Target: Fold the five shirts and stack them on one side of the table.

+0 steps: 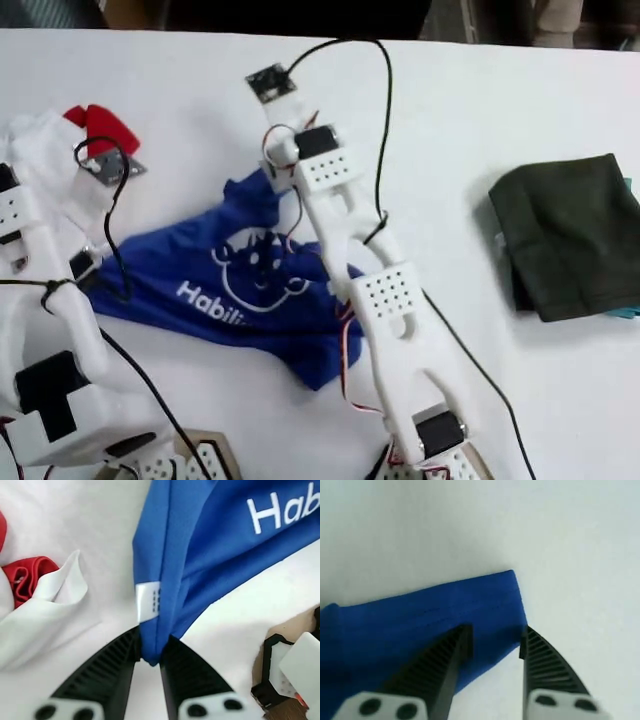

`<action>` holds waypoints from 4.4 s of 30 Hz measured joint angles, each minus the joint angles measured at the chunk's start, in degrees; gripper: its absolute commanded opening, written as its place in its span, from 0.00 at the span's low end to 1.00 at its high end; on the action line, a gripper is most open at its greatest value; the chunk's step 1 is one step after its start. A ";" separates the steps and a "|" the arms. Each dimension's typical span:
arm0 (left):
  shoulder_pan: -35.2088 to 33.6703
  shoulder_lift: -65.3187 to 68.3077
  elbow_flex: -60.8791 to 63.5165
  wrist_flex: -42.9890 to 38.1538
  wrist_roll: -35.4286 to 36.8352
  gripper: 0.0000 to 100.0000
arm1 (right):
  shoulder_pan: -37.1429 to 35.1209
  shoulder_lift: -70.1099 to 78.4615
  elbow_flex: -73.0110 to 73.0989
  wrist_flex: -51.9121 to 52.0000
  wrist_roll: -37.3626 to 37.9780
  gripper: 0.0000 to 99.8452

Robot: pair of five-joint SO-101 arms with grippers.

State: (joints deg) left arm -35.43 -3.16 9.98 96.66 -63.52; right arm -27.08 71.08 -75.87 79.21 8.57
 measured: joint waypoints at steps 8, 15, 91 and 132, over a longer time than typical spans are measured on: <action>0.00 0.00 0.00 0.00 0.00 0.03 | 0.09 1.32 -1.14 6.86 8.00 0.02; 0.00 0.00 0.00 -0.44 1.85 0.03 | 0.09 1.41 -4.57 16.18 12.48 0.02; 11.52 0.00 18.55 -26.73 27.96 0.03 | 8.09 -46.86 81.85 -7.82 4.84 0.18; 19.87 0.00 8.53 -14.07 28.04 0.03 | 17.23 -75.16 72.18 -3.25 19.60 0.02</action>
State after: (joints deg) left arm -15.56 -3.16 18.51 82.59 -35.47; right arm -9.85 -4.09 -3.69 75.96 28.18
